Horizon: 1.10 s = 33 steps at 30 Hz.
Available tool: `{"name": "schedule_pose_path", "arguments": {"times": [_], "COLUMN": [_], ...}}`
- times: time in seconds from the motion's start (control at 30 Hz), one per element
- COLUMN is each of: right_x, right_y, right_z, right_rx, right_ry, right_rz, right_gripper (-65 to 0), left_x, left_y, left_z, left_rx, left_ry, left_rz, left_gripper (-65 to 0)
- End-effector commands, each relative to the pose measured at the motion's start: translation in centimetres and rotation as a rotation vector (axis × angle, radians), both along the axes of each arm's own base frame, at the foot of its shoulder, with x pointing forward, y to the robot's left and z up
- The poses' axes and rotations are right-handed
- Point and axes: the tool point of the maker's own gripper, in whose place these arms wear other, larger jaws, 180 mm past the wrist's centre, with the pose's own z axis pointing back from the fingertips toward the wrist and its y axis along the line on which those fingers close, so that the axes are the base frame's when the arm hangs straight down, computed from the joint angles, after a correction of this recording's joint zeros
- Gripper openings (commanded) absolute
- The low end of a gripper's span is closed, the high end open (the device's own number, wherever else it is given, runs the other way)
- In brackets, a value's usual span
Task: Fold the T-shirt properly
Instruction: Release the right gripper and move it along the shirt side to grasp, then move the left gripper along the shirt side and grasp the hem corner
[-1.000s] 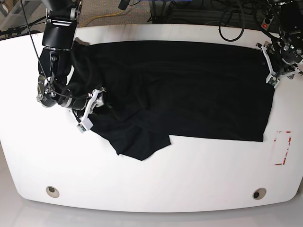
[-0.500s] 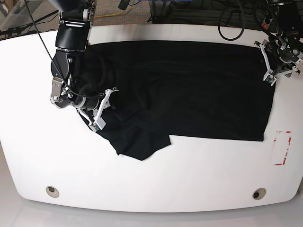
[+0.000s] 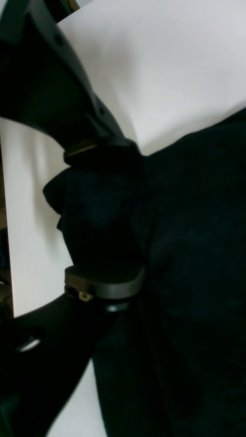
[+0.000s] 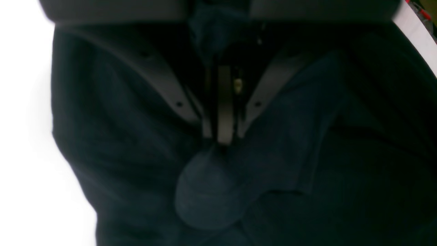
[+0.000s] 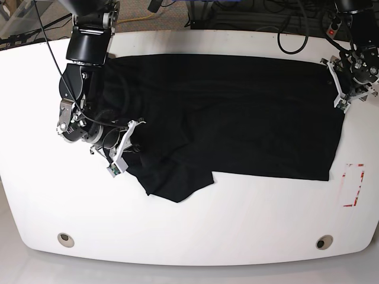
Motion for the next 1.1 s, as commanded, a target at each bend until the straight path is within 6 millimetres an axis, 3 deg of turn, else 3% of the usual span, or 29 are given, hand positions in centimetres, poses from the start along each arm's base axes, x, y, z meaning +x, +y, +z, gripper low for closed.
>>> {"name": "schedule_pose_path", "arguments": {"times": [0.0, 0.27, 0.33, 0.47, 0.6, 0.67, 0.73, 1.07], "right_x": [2.0, 3.6, 4.0, 4.4, 4.5, 4.6, 5.6, 8.1], "right_y": [-0.1, 0.5, 0.5, 0.0, -2.8, -3.9, -5.2, -9.4], "right_z": [2.5, 1.9, 1.4, 0.4, 0.6, 0.6, 1.7, -0.3], "right_rx": [0.008, 0.093, 0.114, 0.134, 0.086, 0.061, 0.053, 0.139], "right_ry": [-0.082, -0.084, -0.077, -0.043, -0.051, -0.054, -0.093, -0.043], "right_rz": [0.001, -0.027, -0.040, -0.062, -0.083, -0.092, -0.111, -0.245], "right_gripper": [-65.0, -64.7, -60.2, -42.3, -20.8, -15.1, -13.3, -13.3], "left_x": [-0.9, -0.9, -0.9, -0.9, -0.8, -0.7, -0.2, 1.0], "left_y": [0.8, 0.5, 0.2, -0.1, -0.1, -0.1, -0.2, -0.2], "left_z": [-0.3, -0.5, -0.6, -0.7, -0.6, -0.6, -0.3, 0.3], "left_rx": [0.038, 0.036, 0.033, 0.031, 0.033, 0.033, 0.032, 0.031], "left_ry": [0.046, 0.052, 0.057, 0.059, 0.054, 0.053, 0.040, 0.011], "left_rz": [0.004, -0.007, -0.021, -0.030, -0.032, -0.032, -0.032, -0.032], "left_gripper": [-27.8, -27.8, -27.8, -27.8, -27.8, -27.8, -27.8, -27.8]}}
